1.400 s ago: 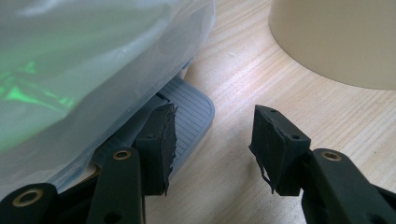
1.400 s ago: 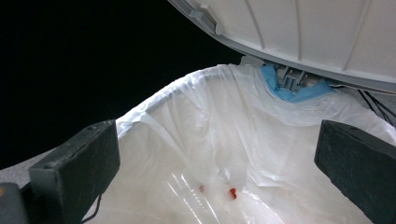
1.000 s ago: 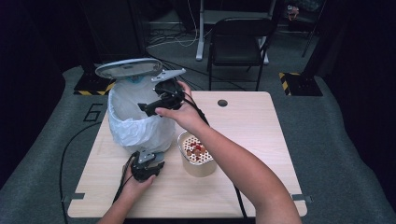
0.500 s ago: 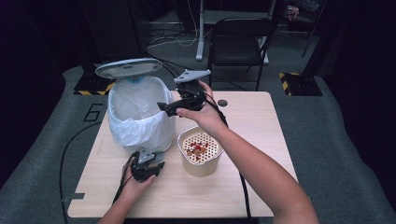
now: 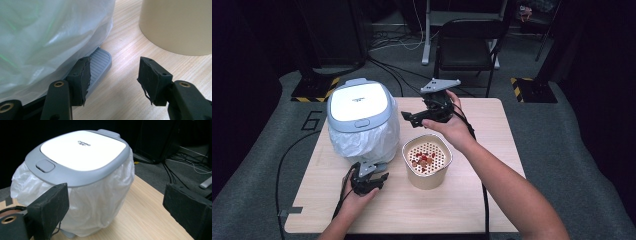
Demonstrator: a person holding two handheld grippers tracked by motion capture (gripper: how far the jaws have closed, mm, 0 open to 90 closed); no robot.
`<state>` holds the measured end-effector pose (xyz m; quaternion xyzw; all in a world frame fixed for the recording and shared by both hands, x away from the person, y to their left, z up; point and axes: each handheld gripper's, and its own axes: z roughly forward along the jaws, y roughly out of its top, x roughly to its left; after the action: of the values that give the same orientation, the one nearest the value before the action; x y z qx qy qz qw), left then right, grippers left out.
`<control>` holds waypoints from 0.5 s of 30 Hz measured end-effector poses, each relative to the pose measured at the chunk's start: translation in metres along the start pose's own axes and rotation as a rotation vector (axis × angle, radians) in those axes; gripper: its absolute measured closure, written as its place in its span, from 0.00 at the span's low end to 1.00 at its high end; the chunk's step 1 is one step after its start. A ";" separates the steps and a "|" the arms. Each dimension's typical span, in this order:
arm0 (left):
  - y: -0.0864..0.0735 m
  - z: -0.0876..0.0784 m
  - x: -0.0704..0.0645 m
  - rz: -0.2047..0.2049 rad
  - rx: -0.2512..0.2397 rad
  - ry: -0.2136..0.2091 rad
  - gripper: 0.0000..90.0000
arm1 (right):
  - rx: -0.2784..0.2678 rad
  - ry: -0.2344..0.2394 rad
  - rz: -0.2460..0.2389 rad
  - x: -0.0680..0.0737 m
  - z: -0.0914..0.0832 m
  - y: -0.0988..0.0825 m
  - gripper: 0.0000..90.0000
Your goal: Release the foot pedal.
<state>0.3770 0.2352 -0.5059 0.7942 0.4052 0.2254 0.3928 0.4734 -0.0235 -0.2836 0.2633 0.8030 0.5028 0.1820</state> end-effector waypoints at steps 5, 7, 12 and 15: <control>0.004 -0.009 0.000 -0.030 -0.006 -0.024 0.45 | 0.015 -0.040 -0.038 -0.002 -0.015 -0.015 0.11; 0.007 -0.012 0.001 -0.073 0.000 -0.045 0.45 | 0.024 -0.043 -0.046 -0.004 -0.022 -0.021 0.13; 0.014 -0.019 0.003 -0.096 0.034 -0.085 0.45 | 0.024 -0.071 -0.033 -0.012 -0.043 -0.038 0.16; 0.014 -0.025 0.002 -0.096 0.044 -0.096 0.45 | 0.025 -0.084 -0.017 -0.020 -0.056 -0.049 0.17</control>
<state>0.3684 0.2426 -0.4798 0.7922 0.4282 0.1592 0.4047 0.4461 -0.0928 -0.3031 0.2797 0.8032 0.4795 0.2164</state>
